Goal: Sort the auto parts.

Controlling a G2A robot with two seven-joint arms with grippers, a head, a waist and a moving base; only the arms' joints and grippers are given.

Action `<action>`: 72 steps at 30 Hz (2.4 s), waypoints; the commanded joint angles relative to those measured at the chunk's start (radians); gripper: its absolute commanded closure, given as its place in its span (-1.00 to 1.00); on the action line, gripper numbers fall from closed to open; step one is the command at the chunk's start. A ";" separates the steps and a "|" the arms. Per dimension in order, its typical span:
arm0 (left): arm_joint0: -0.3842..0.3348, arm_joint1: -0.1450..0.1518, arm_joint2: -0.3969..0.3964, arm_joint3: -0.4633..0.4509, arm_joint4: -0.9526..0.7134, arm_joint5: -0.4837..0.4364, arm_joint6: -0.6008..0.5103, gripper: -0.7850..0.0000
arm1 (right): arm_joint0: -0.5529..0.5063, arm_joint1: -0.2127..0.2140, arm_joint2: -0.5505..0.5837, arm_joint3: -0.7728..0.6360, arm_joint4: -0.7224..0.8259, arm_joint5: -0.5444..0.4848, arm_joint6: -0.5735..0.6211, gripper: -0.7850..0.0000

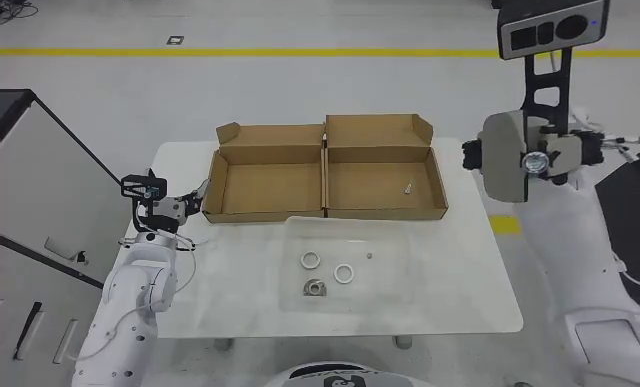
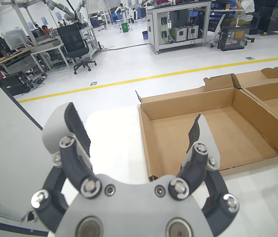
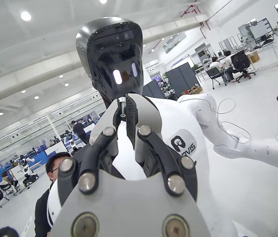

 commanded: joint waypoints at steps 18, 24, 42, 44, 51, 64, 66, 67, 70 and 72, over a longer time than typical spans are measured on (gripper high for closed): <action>0.000 0.000 0.000 0.000 0.000 0.000 0.000 -1.00 | 0.026 -0.001 0.026 -0.057 -0.291 0.092 -0.068 1.00; 0.000 0.000 0.000 0.000 0.000 0.000 0.000 -1.00 | 0.012 -0.018 0.009 -0.041 -0.080 0.071 -0.021 1.00; 0.000 0.000 0.000 0.000 0.000 0.000 0.000 -1.00 | -0.002 -0.040 0.053 -0.033 -0.126 0.045 -0.045 1.00; 0.000 0.000 0.000 0.000 0.000 0.000 0.000 -1.00 | -0.004 -0.040 0.055 -0.037 -0.148 0.050 -0.052 1.00; 0.000 0.000 0.000 0.000 0.000 0.000 0.000 -1.00 | -0.006 -0.042 0.057 -0.043 -0.171 0.058 -0.054 1.00; 0.000 0.000 0.000 0.000 0.000 0.000 0.000 -1.00 | -0.006 -0.042 0.057 -0.043 -0.171 0.058 -0.054 1.00; 0.000 0.000 0.000 0.000 0.000 0.000 0.000 -1.00 | -0.006 -0.042 0.057 -0.043 -0.171 0.058 -0.054 1.00; 0.000 0.000 0.000 0.000 0.000 0.000 0.000 -1.00 | -0.006 -0.042 0.057 -0.043 -0.171 0.058 -0.054 1.00; 0.000 0.000 0.000 0.000 0.000 0.000 0.000 -1.00 | -0.006 -0.042 0.057 -0.043 -0.171 0.058 -0.054 1.00; 0.000 0.000 0.000 0.000 0.000 0.000 0.000 -1.00 | -0.006 -0.042 0.057 -0.043 -0.171 0.058 -0.054 1.00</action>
